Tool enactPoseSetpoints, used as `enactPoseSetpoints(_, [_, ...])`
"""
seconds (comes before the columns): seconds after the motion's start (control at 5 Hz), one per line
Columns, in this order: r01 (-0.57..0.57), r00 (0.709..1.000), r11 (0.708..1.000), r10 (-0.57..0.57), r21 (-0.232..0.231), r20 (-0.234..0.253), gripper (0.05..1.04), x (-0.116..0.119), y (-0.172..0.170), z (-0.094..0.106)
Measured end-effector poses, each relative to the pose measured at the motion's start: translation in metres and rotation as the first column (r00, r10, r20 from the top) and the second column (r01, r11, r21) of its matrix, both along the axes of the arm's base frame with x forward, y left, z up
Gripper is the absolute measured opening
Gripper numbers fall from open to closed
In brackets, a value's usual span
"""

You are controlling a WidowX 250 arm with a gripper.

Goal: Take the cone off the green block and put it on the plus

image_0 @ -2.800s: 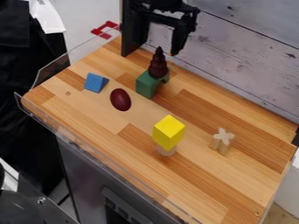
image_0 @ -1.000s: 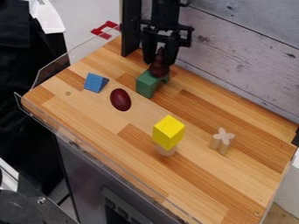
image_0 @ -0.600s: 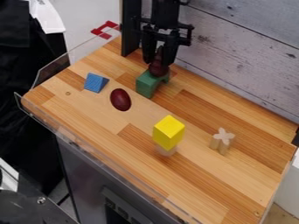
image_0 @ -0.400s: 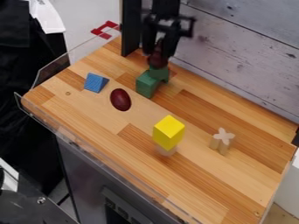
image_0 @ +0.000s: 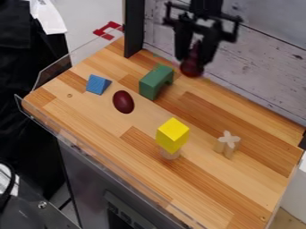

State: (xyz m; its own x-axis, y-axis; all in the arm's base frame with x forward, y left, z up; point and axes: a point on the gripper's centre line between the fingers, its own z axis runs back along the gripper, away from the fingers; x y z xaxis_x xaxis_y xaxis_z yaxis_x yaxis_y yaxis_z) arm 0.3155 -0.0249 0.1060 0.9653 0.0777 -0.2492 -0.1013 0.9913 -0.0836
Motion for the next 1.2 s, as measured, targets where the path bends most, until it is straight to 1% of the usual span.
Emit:
enactPoseSetpoints(0.2, [0.06, 0.998, 0.997, -0.061, -0.043, -0.02, 0.453, -0.012, -0.029, -0.009])
enactPoseSetpoints(0.4, [0.09, 0.995, 0.993, -0.093, -0.07, -0.04, 0.452, -0.025, -0.047, -0.022])
enactPoseSetpoints(0.6, [0.125, 0.991, 0.99, -0.127, -0.071, -0.028, 0.452, -0.031, -0.061, -0.025])
enactPoseSetpoints(0.8, [0.134, 0.99, 0.989, -0.136, -0.064, -0.025, 0.453, -0.033, -0.066, -0.03])
enactPoseSetpoints(1.0, [0.13, 0.991, 0.99, -0.131, -0.046, -0.011, 0.452, -0.031, -0.064, -0.03])
enactPoseSetpoints(1.2, [0.128, 0.992, 0.991, -0.128, -0.034, -0.008, 0.452, -0.026, -0.064, -0.032])
